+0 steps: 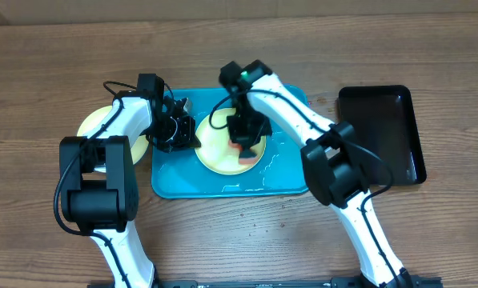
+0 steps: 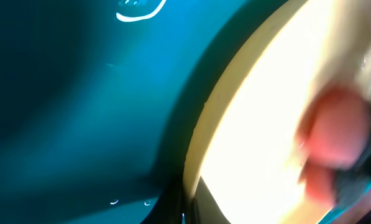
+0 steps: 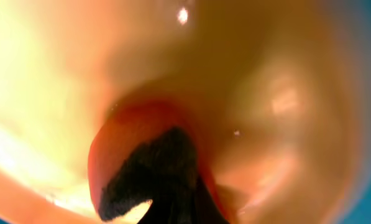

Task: Clean dirty plates on tray and stack at the side
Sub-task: 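Raise the sponge with the right gripper and lift the yellow plate with the left, then carry the yellow plate left with the left gripper over the plate stack, then lower the yellow plate onto the stack and open the left gripper, then move the sponge right and drop it into the black tray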

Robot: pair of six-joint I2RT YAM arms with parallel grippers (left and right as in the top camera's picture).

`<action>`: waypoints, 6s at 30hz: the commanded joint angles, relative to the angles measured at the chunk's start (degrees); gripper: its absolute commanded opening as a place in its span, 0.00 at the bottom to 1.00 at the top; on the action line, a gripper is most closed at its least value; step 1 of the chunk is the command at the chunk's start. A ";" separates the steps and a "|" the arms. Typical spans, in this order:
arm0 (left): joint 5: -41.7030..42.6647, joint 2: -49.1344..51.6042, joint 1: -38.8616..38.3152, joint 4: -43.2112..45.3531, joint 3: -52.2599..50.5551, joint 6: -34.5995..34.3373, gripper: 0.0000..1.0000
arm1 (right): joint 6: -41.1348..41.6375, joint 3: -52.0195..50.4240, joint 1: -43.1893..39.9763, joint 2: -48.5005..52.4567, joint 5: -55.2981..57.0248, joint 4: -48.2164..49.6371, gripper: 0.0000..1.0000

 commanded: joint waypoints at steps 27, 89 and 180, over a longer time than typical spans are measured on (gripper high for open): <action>-22.25 -21.70 -2.45 -1.20 0.04 2.93 0.04 | 1.09 21.70 -12.98 -16.37 3.58 -12.50 0.04; -66.55 -24.68 -28.35 1.51 0.04 -4.96 0.04 | 1.07 21.62 -14.03 -16.26 5.64 -13.77 0.04; -27.89 -25.83 2.82 1.77 -1.70 -0.81 0.77 | -5.49 20.17 -31.08 -16.28 19.23 -15.30 0.04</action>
